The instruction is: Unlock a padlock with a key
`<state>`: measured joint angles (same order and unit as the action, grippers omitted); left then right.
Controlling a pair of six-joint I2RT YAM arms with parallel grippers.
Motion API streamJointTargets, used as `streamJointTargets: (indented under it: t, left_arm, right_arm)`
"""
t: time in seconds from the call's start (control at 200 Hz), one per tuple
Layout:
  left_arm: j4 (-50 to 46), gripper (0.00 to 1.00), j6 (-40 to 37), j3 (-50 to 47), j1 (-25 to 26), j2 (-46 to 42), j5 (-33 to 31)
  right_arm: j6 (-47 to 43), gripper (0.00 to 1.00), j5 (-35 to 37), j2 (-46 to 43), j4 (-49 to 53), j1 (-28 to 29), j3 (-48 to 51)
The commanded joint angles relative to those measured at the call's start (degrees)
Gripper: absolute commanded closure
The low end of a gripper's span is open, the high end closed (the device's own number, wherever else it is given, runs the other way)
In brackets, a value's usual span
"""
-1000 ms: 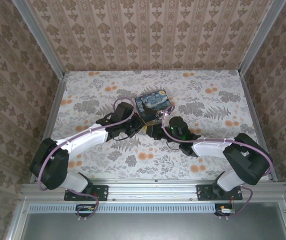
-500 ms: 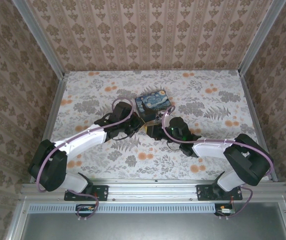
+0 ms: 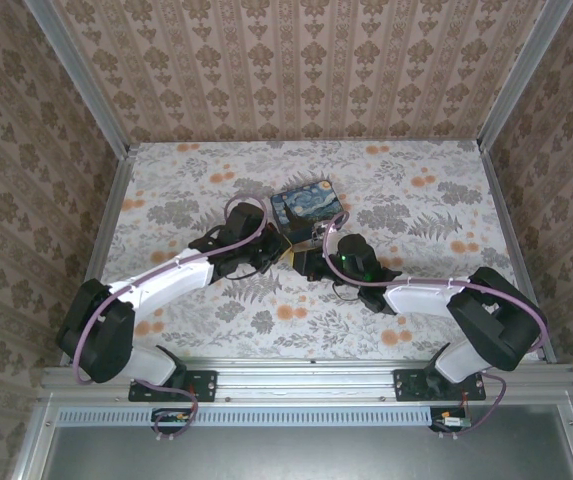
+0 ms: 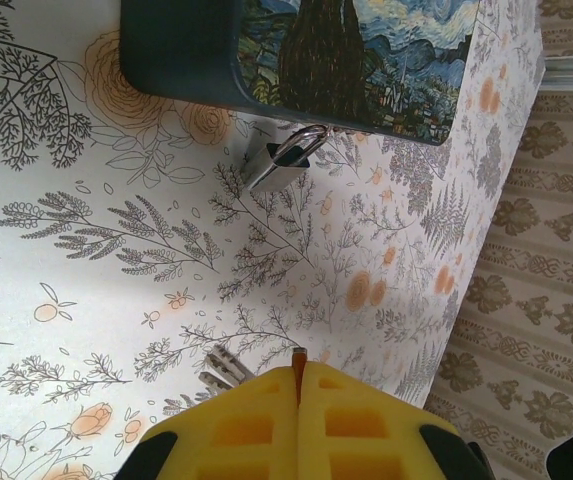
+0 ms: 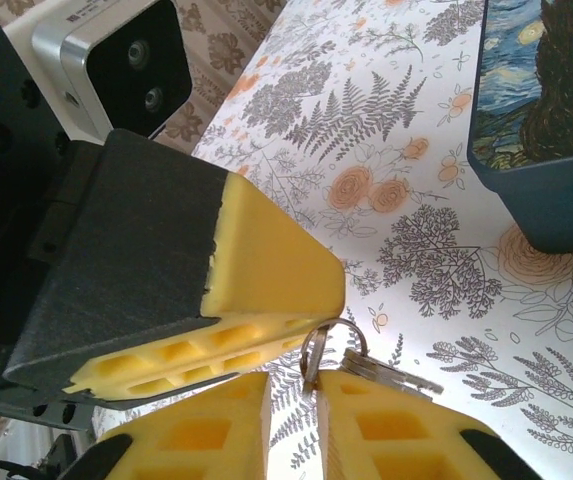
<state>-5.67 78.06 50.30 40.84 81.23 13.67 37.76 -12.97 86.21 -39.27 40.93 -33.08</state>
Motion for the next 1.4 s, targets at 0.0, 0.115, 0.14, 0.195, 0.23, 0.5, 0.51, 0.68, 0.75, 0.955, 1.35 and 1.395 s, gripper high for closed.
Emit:
streamJointTargets:
  t: [0.0, 0.115, 0.14, 0.195, 0.23, 0.5, 0.51, 0.68, 0.75, 0.955, 1.35, 1.395]
  left_arm:
    - [1.13, 1.0, 1.44, -0.29, 0.56, -1.36, 0.48]
    - [1.11, 1.0, 1.48, -0.52, 0.51, -1.77, 0.22]
    - [1.23, 1.0, 1.52, -0.68, 0.54, -1.78, 0.27]
    - [1.15, 1.0, 1.48, -0.65, 0.47, -1.87, 0.26]
    - [1.19, 1.0, 1.45, -0.8, 0.51, -2.04, 0.22]
    - [-0.28, 0.9, -0.59, -2.04, -0.19, -4.12, -1.23]
    - [-0.28, 0.89, -0.69, -2.11, -0.22, -4.3, -1.2]
    - [-4.07, 0.76, -5.47, -2.62, -2.24, -7.35, -1.78]
    - [-4.95, 0.74, -10.9, -2.59, -4.03, -9.07, -0.77]
    - [-0.69, 0.75, -30.24, -2.13, -9.39, -7.32, 19.65]
    - [23.79, 0.72, -37.97, -8.25, -12.45, 0.37, 42.56]
    - [26.31, 0.71, -39.61, -9.04, -13.5, 0.38, 44.44]
  right_arm:
    - [0.12, 0.88, 1.04, 0.55, 0.11, 0.49, -2.24]
    - [0.3, 0.94, 1.66, 0.38, 0.94, 0.47, -2.34]
    - [0.3, 0.94, 1.8, 0.35, 1.02, 0.47, -2.32]
    - [0.24, 0.94, 1.93, -0.03, 1.03, 0.43, -1.95]
    - [0.13, 0.94, 1.83, -0.29, 1.08, 0.33, -1.75]
    - [-2.77, 0.98, -0.13, -4.12, 5.22, -0.48, -1.12]
    - [-2.99, 0.98, -0.34, -4.27, 5.39, -0.56, -1.03]
    - [-5.2, 0.99, -4.44, -5.76, 8.7, -1.91, -1.05]
    - [-5.58, 0.99, -8.32, -6.06, 9.35, -3.28, -0.8]
    - [-5.45, 0.98, -22.95, -6.06, 13.52, -8.03, -2.13]
    - [-2.17, 0.97, -35.54, -8.69, 18.8, -13.48, -4.6]
    - [-2.12, 0.97, -35.56, -8.62, 20.16, -13.83, -4.9]
